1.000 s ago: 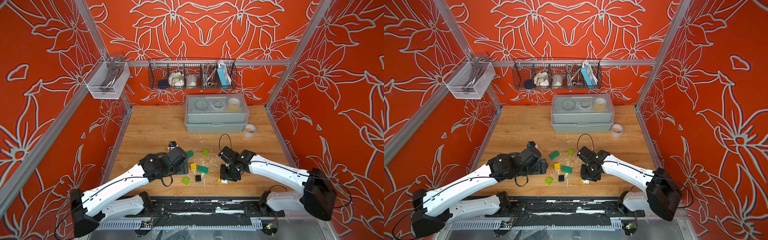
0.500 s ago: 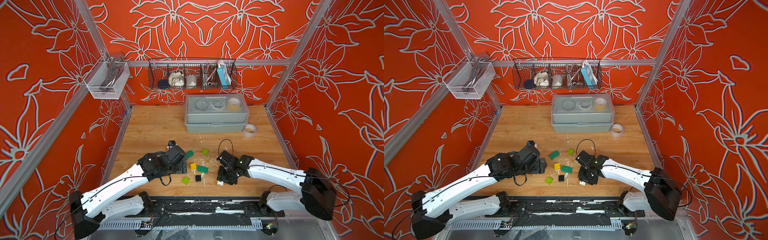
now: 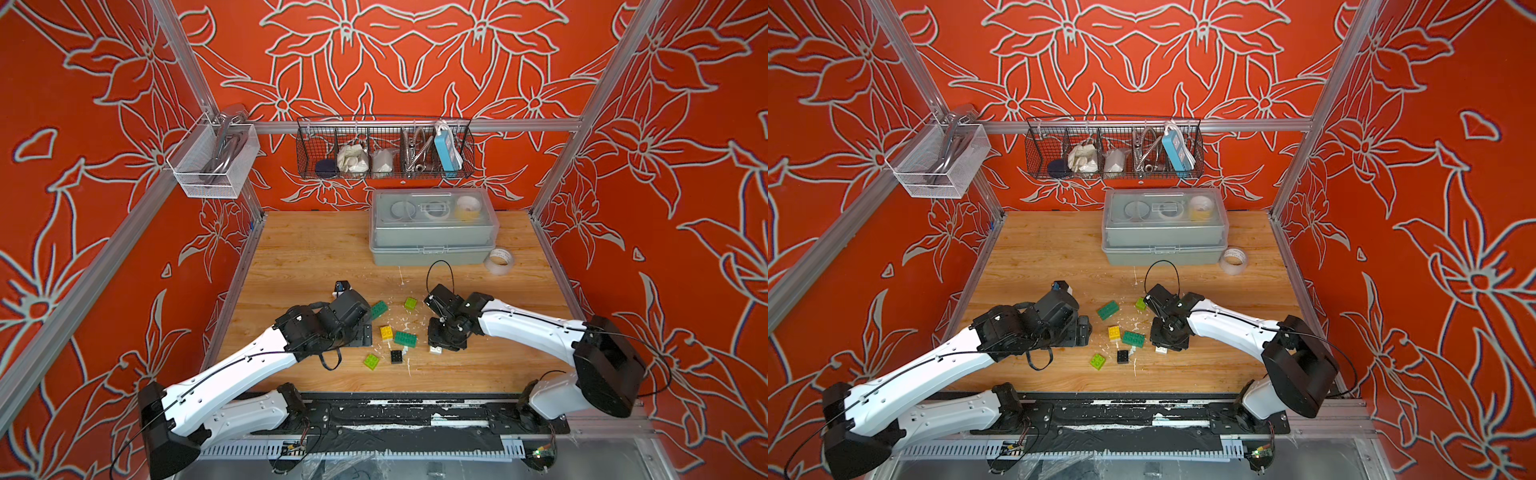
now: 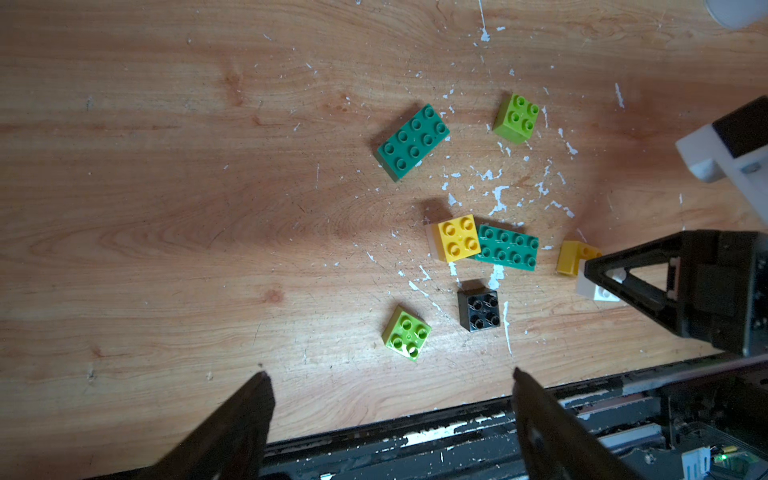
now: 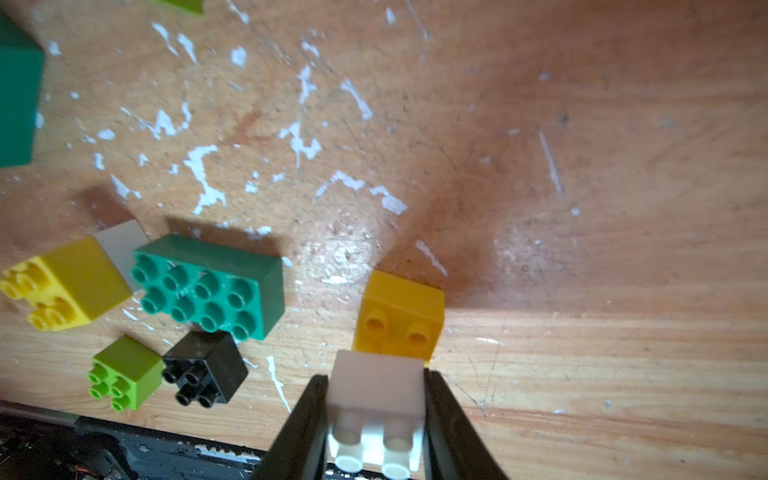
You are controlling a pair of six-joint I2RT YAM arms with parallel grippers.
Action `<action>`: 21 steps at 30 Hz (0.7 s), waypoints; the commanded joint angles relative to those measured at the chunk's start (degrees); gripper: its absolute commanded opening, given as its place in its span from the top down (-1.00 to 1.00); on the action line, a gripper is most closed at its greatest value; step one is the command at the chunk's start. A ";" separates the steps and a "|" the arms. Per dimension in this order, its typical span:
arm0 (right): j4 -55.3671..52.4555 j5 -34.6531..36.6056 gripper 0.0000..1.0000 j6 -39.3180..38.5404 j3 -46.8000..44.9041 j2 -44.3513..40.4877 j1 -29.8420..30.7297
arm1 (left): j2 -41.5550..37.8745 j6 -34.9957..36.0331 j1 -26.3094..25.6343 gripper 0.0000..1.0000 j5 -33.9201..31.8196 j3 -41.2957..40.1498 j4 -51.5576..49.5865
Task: Assemble a giraffe with lego
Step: Move the lego brick at the center of the board, then assemble the lego brick with the lego brick.
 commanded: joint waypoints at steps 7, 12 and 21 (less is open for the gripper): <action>-8.36 6.06 0.33 -0.36 3.10 -4.16 -0.53 | 1.08 0.64 0.64 -0.77 -0.28 0.09 0.73; -7.92 5.51 0.33 1.52 5.42 -0.90 -0.98 | 2.00 0.87 0.70 -0.77 -0.19 0.35 1.55; -8.37 6.43 0.36 4.23 8.45 3.04 -0.66 | 1.22 1.51 0.99 -0.77 -0.45 0.63 0.98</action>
